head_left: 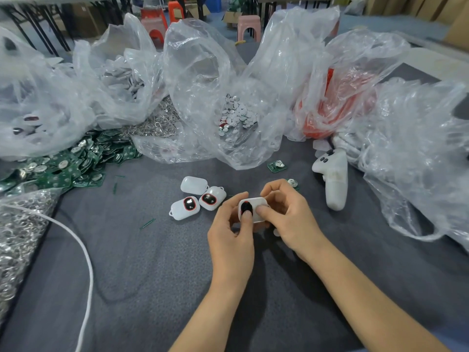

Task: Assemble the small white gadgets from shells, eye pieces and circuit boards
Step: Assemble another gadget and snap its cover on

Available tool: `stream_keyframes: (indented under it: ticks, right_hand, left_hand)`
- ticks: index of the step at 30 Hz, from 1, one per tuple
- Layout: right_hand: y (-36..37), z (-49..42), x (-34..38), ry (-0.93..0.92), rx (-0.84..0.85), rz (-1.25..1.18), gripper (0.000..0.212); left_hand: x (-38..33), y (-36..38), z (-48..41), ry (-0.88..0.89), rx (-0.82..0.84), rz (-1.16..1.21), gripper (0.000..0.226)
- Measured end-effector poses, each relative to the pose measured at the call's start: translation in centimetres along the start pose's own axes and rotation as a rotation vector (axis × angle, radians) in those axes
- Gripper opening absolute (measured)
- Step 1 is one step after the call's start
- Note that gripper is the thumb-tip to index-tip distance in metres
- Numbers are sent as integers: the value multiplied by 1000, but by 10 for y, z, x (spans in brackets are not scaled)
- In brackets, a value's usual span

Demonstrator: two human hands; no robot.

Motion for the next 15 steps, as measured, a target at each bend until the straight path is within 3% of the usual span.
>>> stream_keyframes:
  ticks: [7,11,15]
  right_hand:
    - [-6,-2,-3,39,-54,36,19]
    - [-16,-6,-3,59,-48,182,15]
    - [-22,-10,-5,72,-50,313,16]
  left_hand:
    - [-9,1,5,89,34,-199,38]
    - [-10,4,6,161,97,-398,50]
    - [-11,5,8,242,76,-574,41]
Point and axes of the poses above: each hand's wrist, its own z-axis away from the middle knuckle, its own y-axis out of the palm, x = y × z, the point moved 3 cm from there along -z, towards the middle knuckle, and after that the axes turned 12 degrees about -z, right-handed, at the moved point
